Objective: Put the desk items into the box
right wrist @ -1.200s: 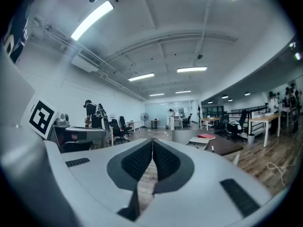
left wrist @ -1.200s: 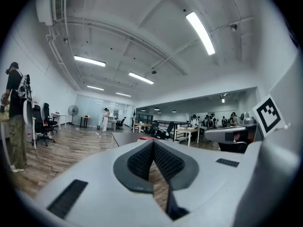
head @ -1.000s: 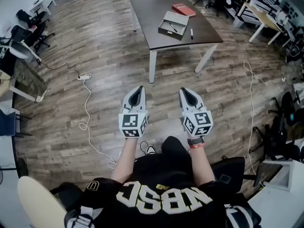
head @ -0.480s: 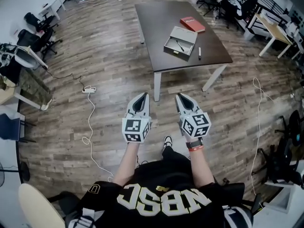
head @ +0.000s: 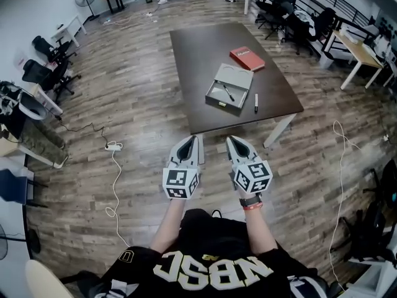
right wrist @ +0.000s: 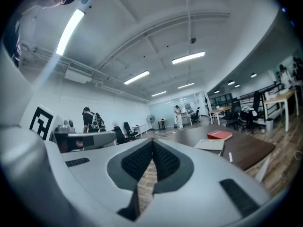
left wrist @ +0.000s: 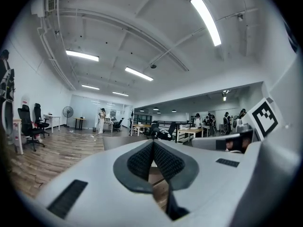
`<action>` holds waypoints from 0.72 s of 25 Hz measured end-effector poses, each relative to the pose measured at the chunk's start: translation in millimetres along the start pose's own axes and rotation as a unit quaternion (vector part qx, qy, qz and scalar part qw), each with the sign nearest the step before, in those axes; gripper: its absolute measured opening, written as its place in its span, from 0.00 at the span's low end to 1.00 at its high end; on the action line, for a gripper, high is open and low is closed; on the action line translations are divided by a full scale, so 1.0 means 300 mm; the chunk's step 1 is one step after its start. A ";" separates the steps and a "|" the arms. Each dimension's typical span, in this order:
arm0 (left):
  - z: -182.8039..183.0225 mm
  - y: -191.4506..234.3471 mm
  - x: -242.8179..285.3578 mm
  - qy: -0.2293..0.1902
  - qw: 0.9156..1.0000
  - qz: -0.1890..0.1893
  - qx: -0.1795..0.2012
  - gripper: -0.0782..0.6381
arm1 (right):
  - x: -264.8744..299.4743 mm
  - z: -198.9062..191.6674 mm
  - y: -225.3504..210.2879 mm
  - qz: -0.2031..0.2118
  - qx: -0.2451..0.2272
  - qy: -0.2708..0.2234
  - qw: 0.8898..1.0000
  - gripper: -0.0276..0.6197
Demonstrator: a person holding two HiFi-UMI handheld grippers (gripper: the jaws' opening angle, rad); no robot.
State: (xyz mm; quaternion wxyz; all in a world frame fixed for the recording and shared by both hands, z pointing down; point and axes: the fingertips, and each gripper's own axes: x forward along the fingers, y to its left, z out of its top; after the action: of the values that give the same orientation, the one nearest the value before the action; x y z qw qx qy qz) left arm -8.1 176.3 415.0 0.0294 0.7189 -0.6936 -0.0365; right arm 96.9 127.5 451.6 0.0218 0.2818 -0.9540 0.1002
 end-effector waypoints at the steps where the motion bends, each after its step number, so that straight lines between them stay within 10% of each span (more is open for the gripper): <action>1: -0.019 -0.003 0.030 0.007 1.000 -0.002 -0.001 0.12 | 0.013 0.006 -0.038 -0.003 0.012 -0.006 1.000 0.06; 18: -0.016 0.349 0.795 0.017 0.997 -0.073 -0.014 0.12 | 0.625 0.127 -0.484 -0.066 0.038 0.000 0.997 0.06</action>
State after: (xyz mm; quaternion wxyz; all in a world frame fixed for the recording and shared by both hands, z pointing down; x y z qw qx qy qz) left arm -103.3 -65.9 426.8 0.0487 0.7675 -0.6382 -0.0355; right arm 18.6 -99.5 458.6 0.0172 0.3452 -0.9287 0.1346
